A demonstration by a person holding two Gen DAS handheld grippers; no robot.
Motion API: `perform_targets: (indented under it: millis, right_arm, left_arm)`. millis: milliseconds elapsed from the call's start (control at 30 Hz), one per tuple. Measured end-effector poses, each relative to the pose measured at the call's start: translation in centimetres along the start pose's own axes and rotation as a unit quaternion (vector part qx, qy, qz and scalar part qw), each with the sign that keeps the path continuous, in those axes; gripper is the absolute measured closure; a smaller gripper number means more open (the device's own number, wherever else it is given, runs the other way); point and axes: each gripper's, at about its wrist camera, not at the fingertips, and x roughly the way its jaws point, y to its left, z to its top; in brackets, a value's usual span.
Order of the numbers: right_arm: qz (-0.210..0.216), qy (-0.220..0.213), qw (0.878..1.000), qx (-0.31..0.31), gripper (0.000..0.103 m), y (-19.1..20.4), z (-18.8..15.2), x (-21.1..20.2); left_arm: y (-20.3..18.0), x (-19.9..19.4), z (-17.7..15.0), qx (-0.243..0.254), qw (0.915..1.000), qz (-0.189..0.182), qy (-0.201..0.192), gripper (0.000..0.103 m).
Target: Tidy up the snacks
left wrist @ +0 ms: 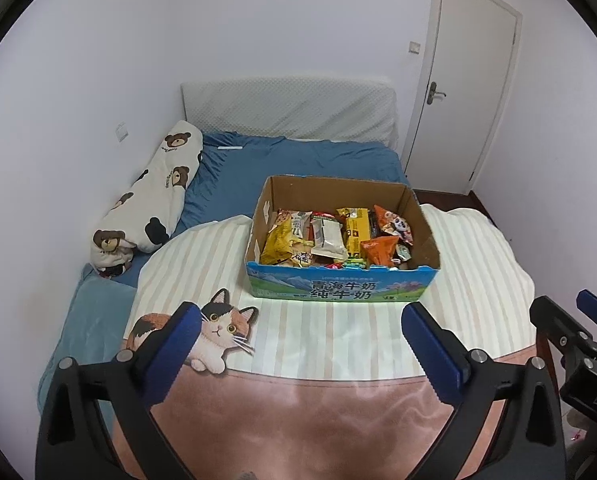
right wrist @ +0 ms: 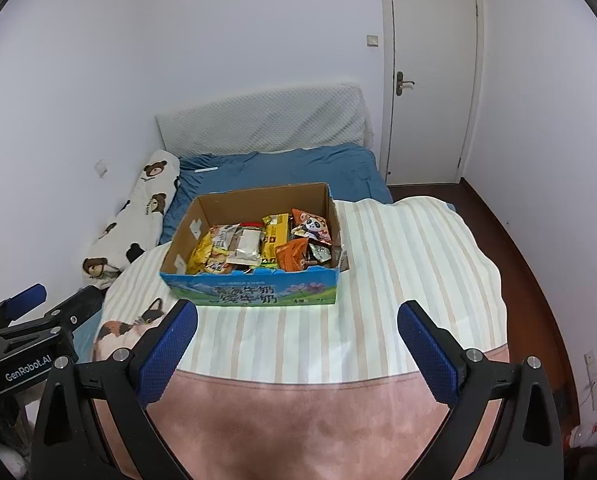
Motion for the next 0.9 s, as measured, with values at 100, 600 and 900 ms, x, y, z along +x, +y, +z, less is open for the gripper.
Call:
perform_targets:
  millis: [100, 600, 900]
  right_arm:
    - [-0.002, 0.009, 1.0, 0.005, 0.001, -0.1, 0.6, 2.1]
    - [-0.035, 0.03, 0.999, 0.012, 0.001, -1.1, 3.6, 10.3]
    - [-0.046, 0.046, 0.998, 0.016, 0.001, -1.5, 4.5, 13.5]
  left_arm:
    - [0.0, 1.9, 0.7, -0.001, 1.0, 0.002, 0.006, 0.0]
    - [-1.3, 9.3, 3.6, 0.016, 0.9996, 0.019, 0.015, 0.0]
    - [-2.3, 11.4, 4.5, 0.023, 0.9993, 0.019, 0.024, 0.0]
